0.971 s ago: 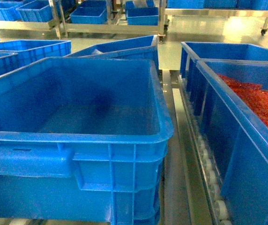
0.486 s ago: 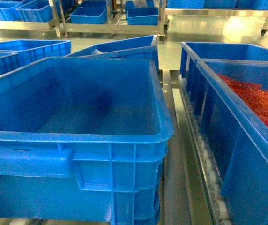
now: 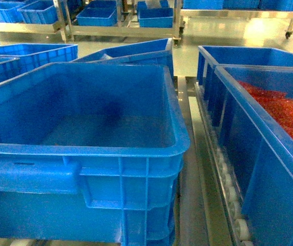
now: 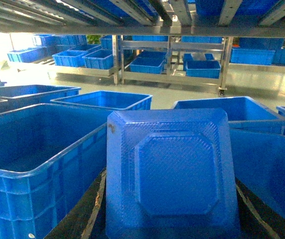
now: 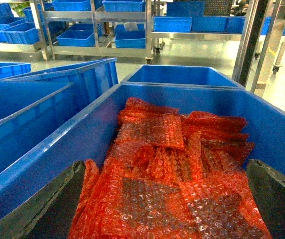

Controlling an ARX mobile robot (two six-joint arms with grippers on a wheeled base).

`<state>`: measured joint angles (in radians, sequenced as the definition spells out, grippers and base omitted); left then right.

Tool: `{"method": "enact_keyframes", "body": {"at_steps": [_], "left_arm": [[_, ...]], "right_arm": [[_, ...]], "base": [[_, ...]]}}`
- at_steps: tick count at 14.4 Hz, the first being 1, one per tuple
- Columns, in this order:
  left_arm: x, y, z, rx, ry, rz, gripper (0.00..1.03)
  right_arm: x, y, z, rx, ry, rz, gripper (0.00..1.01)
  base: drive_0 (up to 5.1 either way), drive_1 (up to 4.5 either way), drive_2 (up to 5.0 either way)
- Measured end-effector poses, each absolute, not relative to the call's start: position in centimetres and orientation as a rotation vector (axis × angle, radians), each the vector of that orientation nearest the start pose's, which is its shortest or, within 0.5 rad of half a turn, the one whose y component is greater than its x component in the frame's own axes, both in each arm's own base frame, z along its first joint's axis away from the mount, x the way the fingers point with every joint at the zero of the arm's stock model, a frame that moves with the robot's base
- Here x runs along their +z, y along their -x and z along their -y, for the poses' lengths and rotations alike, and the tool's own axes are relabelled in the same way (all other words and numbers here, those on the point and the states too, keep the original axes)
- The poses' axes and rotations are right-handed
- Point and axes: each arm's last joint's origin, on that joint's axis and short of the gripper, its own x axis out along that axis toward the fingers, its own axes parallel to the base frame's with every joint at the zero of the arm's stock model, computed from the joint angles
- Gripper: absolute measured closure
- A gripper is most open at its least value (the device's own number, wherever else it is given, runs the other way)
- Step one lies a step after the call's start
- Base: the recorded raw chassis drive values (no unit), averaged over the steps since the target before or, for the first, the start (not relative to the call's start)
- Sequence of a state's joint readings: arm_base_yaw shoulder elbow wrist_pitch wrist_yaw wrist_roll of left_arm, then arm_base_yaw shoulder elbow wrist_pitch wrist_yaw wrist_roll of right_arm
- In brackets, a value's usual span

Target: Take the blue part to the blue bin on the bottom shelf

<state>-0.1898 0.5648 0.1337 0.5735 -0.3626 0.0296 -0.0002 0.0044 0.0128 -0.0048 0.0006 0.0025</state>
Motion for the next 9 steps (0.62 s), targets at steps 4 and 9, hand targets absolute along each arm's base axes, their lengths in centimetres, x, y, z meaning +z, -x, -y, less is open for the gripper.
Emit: {"method": "enact_keyframes", "body": {"at_steps": [4,9], "left_arm": [[21.04,-13.80,1.60,0.175,0.009,0.135,0.59],[21.04,-13.80,1.60,0.175,0.009,0.135,0.59]], "right_arm": [[16.71,-9.72,0.00,-0.001,-0.002,0.004,0.03],[16.71,-9.72,0.00,-0.001,-0.002,0.004,0.03]], "base": [[0.0,0.00,0.0],[0.0,0.00,0.0]]}}
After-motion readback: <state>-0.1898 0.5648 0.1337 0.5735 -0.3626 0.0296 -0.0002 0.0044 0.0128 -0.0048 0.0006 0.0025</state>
